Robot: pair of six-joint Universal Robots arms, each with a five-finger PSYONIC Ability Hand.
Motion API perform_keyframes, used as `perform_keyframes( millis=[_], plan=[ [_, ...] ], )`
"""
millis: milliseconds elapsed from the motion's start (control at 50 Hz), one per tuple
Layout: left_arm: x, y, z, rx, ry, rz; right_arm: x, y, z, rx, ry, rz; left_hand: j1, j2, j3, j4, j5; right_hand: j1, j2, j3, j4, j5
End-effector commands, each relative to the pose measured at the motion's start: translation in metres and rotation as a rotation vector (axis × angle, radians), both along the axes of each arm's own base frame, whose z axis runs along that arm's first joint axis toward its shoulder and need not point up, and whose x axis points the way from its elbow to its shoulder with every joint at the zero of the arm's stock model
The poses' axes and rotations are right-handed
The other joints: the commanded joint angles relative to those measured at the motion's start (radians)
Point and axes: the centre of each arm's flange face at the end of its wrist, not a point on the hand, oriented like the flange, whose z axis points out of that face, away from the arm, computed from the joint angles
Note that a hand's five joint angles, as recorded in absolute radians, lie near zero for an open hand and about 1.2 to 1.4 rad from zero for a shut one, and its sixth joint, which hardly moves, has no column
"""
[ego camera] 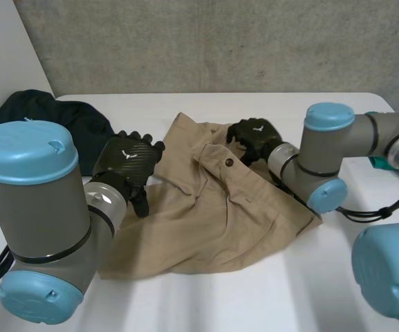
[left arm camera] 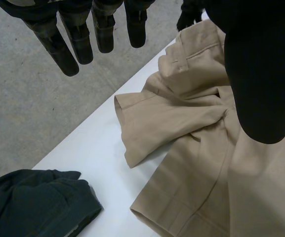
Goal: Fold the laundry.
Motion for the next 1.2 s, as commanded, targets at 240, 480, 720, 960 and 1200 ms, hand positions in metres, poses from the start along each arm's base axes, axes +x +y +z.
perform_keyframes(
  millis=[240,480,720,960,1200],
  plan=[
    [0.004,-0.001,-0.005,0.022,-0.003,0.001,0.033,0.008,-0.033,-0.009,0.012,0.015,0.001,-0.007,-0.009,-0.004,-0.028,0.024,0.016,0.029,0.034,0.056],
    [0.005,-0.001,-0.007,0.032,0.003,-0.006,0.031,-0.002,-0.024,-0.120,0.065,-0.044,0.004,-0.004,-0.006,-0.001,-0.025,0.574,0.567,0.579,0.584,0.607],
    [0.005,-0.002,-0.002,0.022,0.019,-0.009,0.003,-0.035,0.017,-0.279,0.063,-0.182,0.007,-0.001,-0.003,0.001,-0.022,0.743,0.736,0.748,0.753,0.776],
    [0.004,0.003,0.004,0.010,0.032,-0.019,0.005,0.011,-0.002,0.034,0.106,0.027,0.010,0.002,0.000,0.004,-0.019,-0.340,-0.348,-0.335,-0.330,-0.308],
    [0.004,0.004,0.002,0.018,0.036,-0.016,0.039,0.031,-0.010,-0.067,0.019,-0.011,0.010,0.002,0.000,0.004,-0.019,-0.478,-0.486,-0.473,-0.468,-0.446]
  ],
)
